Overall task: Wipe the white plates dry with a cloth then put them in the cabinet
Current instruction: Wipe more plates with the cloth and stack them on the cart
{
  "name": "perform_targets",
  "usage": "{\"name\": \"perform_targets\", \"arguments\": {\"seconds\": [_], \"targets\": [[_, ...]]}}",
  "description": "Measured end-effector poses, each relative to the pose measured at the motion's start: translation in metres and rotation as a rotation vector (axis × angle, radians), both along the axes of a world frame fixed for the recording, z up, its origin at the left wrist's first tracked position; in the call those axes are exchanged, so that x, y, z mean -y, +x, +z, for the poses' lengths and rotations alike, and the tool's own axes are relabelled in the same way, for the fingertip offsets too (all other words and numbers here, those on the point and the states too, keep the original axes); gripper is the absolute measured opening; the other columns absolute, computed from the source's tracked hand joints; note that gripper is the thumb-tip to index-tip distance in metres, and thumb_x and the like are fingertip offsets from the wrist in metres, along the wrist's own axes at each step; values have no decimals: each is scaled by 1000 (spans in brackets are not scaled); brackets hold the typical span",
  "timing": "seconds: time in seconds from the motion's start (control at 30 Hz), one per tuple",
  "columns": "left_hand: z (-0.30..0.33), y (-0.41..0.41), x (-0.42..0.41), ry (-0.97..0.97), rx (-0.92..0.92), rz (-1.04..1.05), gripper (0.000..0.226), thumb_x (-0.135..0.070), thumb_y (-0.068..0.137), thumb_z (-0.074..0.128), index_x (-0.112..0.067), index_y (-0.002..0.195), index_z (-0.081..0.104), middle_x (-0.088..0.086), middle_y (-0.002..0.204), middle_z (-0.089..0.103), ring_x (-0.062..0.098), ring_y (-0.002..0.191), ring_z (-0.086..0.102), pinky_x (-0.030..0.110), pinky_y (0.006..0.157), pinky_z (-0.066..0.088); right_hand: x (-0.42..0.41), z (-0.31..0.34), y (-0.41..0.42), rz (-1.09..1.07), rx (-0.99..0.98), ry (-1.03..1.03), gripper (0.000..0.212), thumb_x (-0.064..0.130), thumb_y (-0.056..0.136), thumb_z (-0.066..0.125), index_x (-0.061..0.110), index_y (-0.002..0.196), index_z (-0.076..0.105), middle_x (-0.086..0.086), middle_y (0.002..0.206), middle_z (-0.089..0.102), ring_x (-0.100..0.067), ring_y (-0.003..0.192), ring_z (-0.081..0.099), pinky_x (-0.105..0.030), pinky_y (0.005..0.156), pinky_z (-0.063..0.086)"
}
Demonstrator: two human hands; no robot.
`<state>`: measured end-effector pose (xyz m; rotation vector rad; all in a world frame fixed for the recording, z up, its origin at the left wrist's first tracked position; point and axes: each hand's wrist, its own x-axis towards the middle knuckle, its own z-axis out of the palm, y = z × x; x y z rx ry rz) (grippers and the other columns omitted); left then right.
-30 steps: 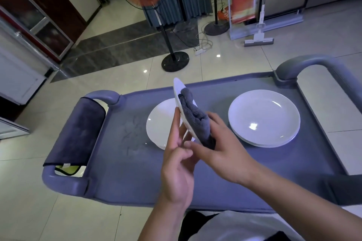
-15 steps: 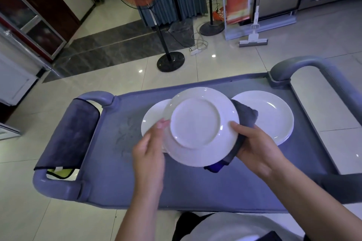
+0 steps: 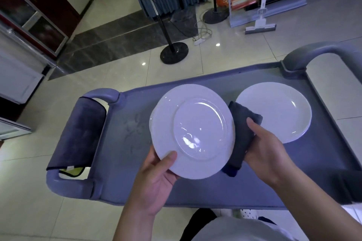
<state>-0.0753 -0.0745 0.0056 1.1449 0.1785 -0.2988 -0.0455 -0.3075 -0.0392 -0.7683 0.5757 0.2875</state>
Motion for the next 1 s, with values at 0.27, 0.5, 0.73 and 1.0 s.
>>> {"name": "perform_targets", "arguments": {"seconds": [0.27, 0.5, 0.73, 1.0], "targets": [[1, 9, -11, 164, 93, -249, 43, -22, 79, 78, -35, 119, 73, 2, 127, 72, 19, 120, 65, 34, 94, 55, -33, 52, 12, 68, 276, -679, 25, 37, 103, 50, 49, 116, 68, 17, 87, 69, -14, 78, 59, -26, 63, 45], [13, 18, -27, 203, 190, -249, 44, -6, 88, 65, -38, 116, 73, 0, 121, 74, 17, 114, 67, 32, 94, 55, -108, 92, 11, 180, 552, -861, 38, 22, 102, 53, 57, 110, 65, 35, 143, 44, 15, 146, 9, -37, 122, 23], [4, 31, -55, 103, 254, -209, 50, -19, 87, 74, -26, 135, 63, 5, 127, 72, 28, 121, 67, 41, 95, 57, -155, 83, -14, 372, 717, -835, 43, 23, 99, 55, 32, 141, 57, 31, 147, 46, 6, 150, 10, -45, 121, 26], [-12, 41, -97, -342, 110, -215, 34, -42, 74, 78, -21, 101, 79, 8, 112, 75, 29, 112, 68, 40, 94, 53, -138, 63, -35, 668, 731, -1096, 47, 31, 90, 63, 50, 133, 59, 27, 162, 22, 6, 150, 12, -25, 122, 14]]}}
